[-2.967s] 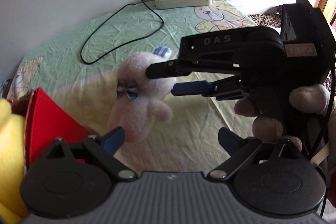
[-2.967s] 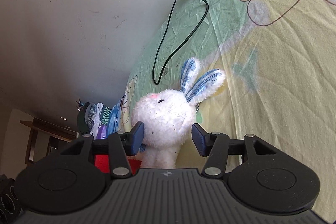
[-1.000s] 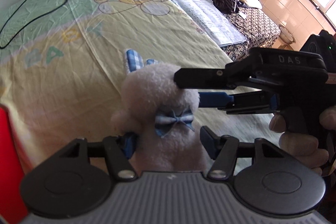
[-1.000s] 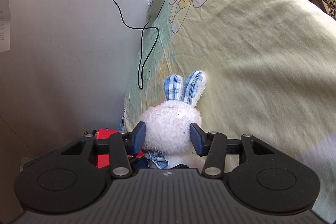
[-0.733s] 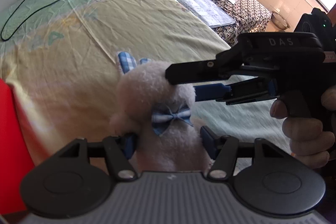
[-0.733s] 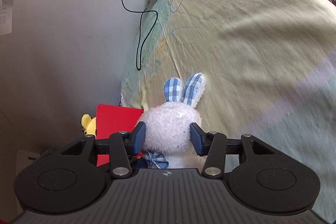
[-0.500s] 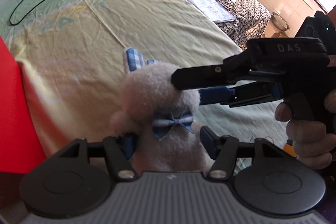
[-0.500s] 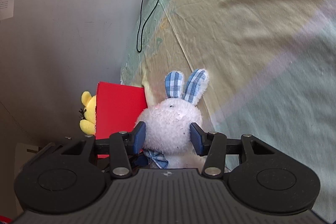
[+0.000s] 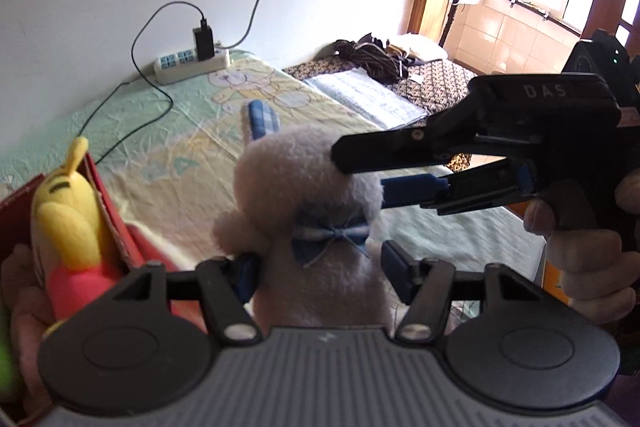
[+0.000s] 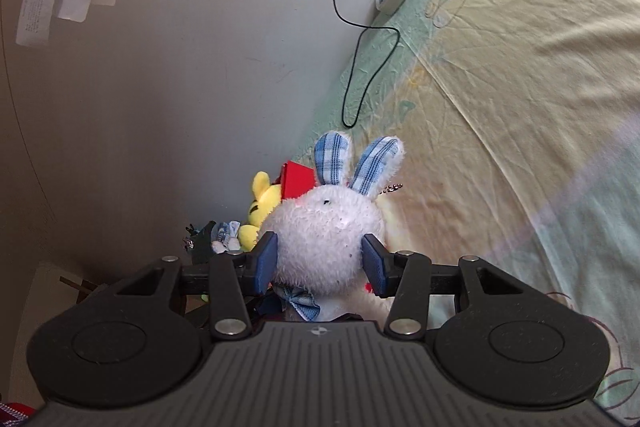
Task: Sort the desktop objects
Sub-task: 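Lift the bunny with both grippers and carry it toward the red box, then lower the white bow-tie bunny into the box beside the plaid-eared bunny with both grippers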
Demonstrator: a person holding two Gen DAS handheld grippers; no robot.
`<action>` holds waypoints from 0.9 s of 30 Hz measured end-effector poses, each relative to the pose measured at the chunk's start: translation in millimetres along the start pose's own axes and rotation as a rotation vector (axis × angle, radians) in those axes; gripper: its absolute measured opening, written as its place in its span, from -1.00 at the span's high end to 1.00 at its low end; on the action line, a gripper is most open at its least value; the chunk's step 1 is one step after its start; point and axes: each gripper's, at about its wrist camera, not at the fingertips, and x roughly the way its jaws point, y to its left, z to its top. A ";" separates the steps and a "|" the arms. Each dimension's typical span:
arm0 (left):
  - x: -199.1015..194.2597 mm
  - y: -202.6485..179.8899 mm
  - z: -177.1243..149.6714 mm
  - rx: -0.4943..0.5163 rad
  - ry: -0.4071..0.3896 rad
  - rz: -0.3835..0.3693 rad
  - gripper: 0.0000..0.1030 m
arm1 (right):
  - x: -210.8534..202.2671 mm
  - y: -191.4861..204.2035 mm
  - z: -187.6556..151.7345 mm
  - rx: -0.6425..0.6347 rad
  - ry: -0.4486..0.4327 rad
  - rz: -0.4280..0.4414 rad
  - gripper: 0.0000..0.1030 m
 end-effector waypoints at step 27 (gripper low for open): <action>-109.6 149.2 -64.2 -0.172 -0.100 0.246 -0.35 | 165.3 131.3 -66.0 -0.371 0.076 0.092 0.06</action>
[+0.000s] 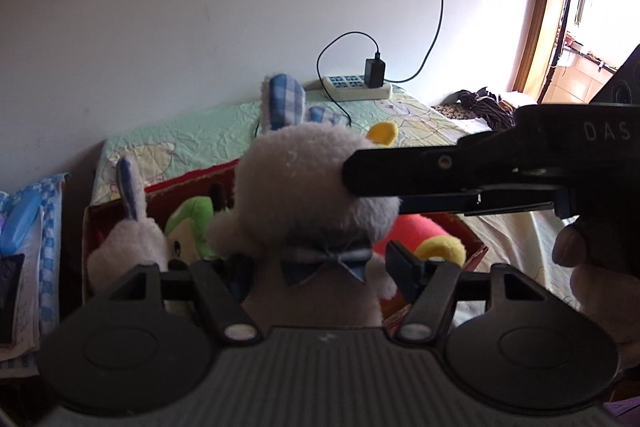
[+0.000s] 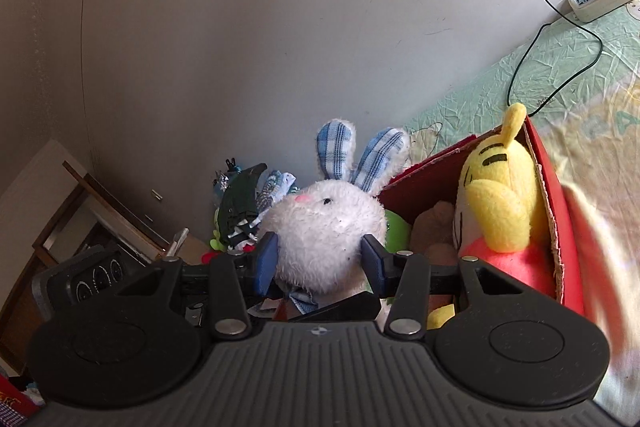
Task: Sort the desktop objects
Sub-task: 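Lower the white bow-tie bunny into the box beside the plaid-eared bunny with both grippers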
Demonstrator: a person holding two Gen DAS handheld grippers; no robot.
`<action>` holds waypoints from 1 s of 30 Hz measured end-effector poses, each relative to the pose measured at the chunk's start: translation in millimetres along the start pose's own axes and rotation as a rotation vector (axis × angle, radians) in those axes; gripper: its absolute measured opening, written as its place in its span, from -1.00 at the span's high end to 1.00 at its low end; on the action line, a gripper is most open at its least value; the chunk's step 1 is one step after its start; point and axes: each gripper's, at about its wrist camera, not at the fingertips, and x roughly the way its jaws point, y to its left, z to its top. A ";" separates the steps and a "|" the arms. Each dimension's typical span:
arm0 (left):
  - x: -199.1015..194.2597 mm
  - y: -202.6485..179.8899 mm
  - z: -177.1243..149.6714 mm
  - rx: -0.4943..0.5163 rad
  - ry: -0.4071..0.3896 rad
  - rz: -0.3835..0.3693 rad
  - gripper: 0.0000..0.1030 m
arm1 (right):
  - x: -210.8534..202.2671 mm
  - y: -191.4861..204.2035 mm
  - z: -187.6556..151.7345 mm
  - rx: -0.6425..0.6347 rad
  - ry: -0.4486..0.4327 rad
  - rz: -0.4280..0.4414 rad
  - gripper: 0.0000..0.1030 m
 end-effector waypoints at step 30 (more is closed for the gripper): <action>-14.6 53.2 -36.0 -0.008 0.060 0.008 -0.44 | 60.8 18.6 -37.7 -0.086 0.236 -0.062 0.44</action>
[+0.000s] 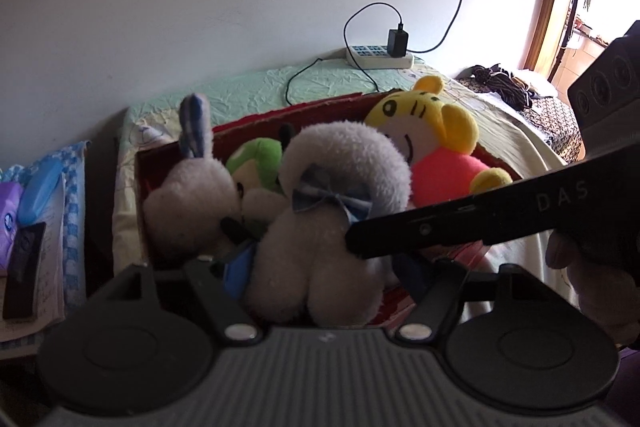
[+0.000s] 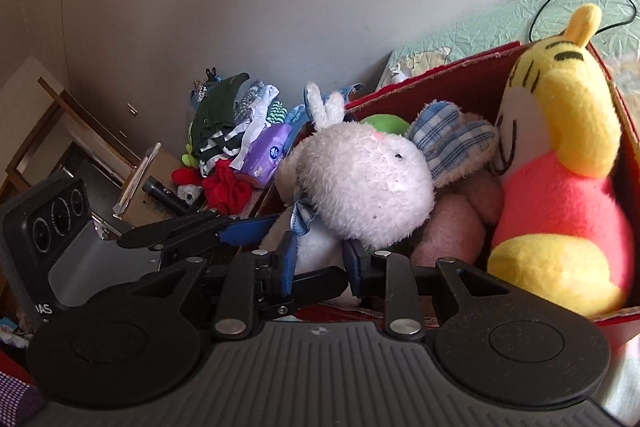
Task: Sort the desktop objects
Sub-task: 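Lower the white bow-tie bunny into the box beside the plaid-eared bunny with both grippers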
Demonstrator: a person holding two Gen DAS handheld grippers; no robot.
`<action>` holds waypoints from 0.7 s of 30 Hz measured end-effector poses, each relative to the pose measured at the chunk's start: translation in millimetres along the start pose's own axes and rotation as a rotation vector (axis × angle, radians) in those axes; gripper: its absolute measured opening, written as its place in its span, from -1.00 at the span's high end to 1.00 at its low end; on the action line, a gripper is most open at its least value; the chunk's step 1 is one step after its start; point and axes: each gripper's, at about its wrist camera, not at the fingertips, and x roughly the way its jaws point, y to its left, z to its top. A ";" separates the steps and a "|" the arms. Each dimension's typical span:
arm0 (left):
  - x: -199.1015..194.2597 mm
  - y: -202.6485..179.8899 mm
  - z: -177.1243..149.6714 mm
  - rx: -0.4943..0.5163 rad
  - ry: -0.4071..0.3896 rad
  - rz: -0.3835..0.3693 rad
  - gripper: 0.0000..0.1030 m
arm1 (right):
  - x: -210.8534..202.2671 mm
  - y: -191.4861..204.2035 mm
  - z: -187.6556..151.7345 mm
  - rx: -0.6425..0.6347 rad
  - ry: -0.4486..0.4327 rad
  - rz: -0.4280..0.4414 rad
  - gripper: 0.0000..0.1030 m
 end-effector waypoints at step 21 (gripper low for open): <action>-20.3 -11.8 3.9 -0.056 -0.061 -0.086 -0.41 | -31.8 -23.9 25.3 0.165 -0.191 -0.085 0.45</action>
